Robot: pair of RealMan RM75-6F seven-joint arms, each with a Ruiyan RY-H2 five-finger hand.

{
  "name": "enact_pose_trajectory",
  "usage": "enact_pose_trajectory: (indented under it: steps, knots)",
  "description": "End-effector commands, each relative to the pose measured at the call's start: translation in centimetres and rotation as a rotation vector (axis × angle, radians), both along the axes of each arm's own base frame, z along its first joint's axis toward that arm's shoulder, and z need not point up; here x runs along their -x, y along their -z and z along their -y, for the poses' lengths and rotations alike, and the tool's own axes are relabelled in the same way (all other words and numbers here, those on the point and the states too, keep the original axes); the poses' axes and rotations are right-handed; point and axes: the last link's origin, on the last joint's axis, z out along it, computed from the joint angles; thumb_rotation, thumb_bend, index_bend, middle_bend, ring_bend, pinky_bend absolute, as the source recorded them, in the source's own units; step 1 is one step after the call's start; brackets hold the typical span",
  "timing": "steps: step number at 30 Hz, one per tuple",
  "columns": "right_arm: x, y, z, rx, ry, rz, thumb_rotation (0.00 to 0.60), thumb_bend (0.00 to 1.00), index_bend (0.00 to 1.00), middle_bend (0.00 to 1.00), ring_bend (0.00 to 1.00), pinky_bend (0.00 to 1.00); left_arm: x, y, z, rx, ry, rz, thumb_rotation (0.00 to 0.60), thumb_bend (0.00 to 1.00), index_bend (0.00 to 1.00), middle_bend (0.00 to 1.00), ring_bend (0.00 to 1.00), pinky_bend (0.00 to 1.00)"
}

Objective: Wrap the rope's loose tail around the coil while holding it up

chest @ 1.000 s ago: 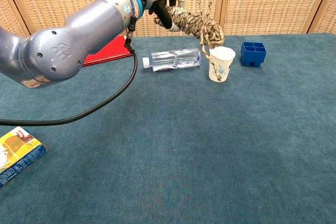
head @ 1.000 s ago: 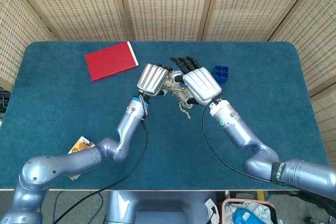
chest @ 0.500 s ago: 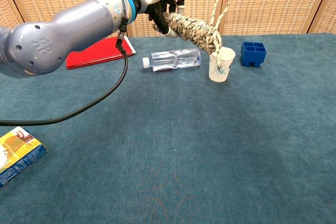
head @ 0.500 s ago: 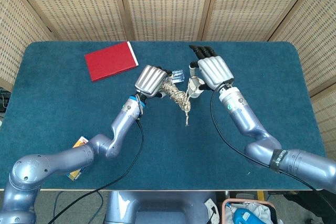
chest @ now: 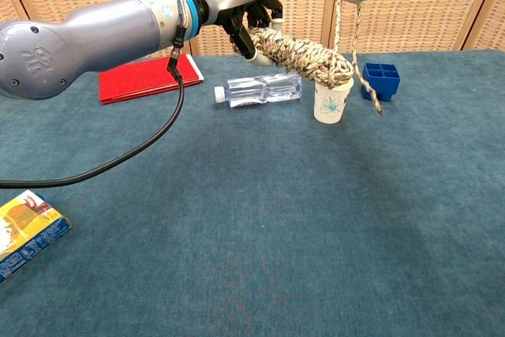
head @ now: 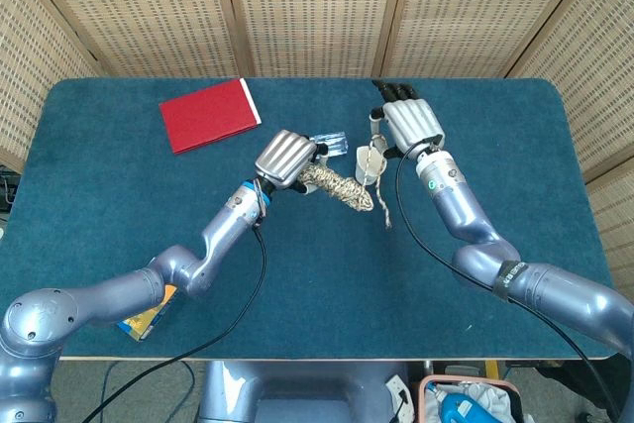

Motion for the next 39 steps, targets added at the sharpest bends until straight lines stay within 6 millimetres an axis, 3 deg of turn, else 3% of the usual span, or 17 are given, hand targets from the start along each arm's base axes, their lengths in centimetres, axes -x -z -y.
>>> enact_pose_trajectory:
  steps: [1, 6, 12, 17, 20, 24, 27, 32, 39]
  knots:
    - [0.0, 0.2, 0.1, -0.006, -0.001, -0.012, 0.600, 0.47, 0.68, 0.00, 0.00, 0.00, 0.2, -0.2, -0.2, 0.006, 0.007, 0.003, 0.600, 0.50, 0.85, 0.70, 0.51, 0.57]
    - [0.1, 0.3, 0.4, 0.011, -0.016, -0.014, 0.600, 0.46, 0.65, 0.00, 0.00, 0.00, 0.4, -0.4, -0.5, 0.018, 0.000, 0.020, 0.600, 0.50, 0.85, 0.70, 0.51, 0.57]
    - [0.4, 0.4, 0.2, -0.011, -0.020, -0.005, 0.600, 0.20, 0.54, 0.00, 0.00, 0.00, 0.4, -0.4, -0.7, 0.046, -0.063, 0.119, 0.600, 0.49, 0.85, 0.70, 0.51, 0.57]
    - [0.7, 0.4, 0.2, -0.013, -0.015, -0.004, 0.600, 0.11, 0.52, 0.00, 0.00, 0.00, 0.2, -0.3, -0.6, 0.110, -0.140, 0.225, 0.600, 0.49, 0.85, 0.70, 0.51, 0.57]
    - [1.1, 0.3, 0.3, -0.012, -0.002, 0.006, 0.600, 0.02, 0.46, 0.00, 0.00, 0.00, 0.1, -0.4, -0.7, 0.118, -0.156, 0.254, 0.600, 0.49, 0.85, 0.70, 0.51, 0.57]
    - [1.4, -0.3, 0.3, 0.006, 0.010, 0.019, 0.600, 0.00, 0.26, 0.00, 0.00, 0.00, -0.2, -0.7, -0.6, 0.145, -0.181, 0.297, 0.600, 0.49, 0.85, 0.70, 0.51, 0.57]
    - [1.7, -1.0, 0.3, 0.036, 0.020, 0.035, 0.600, 0.00, 0.19, 0.00, 0.00, 0.00, -0.3, -1.0, -0.5, 0.145, -0.190, 0.322, 0.600, 0.49, 0.85, 0.70, 0.51, 0.57]
    - [3.1, -3.0, -0.7, 0.085, 0.042, 0.021, 0.600, 0.00, 0.16, 0.00, 0.00, 0.00, -0.5, -1.8, -0.3, 0.134, -0.221, 0.399, 0.600, 0.49, 0.85, 0.70, 0.51, 0.57]
    - [7.7, -5.9, -4.0, 0.127, 0.090, 0.001, 0.600, 0.00, 0.15, 0.00, 0.00, 0.00, -0.5, -4.0, 0.0, 0.090, -0.251, 0.496, 0.600, 0.49, 0.85, 0.70, 0.51, 0.57]
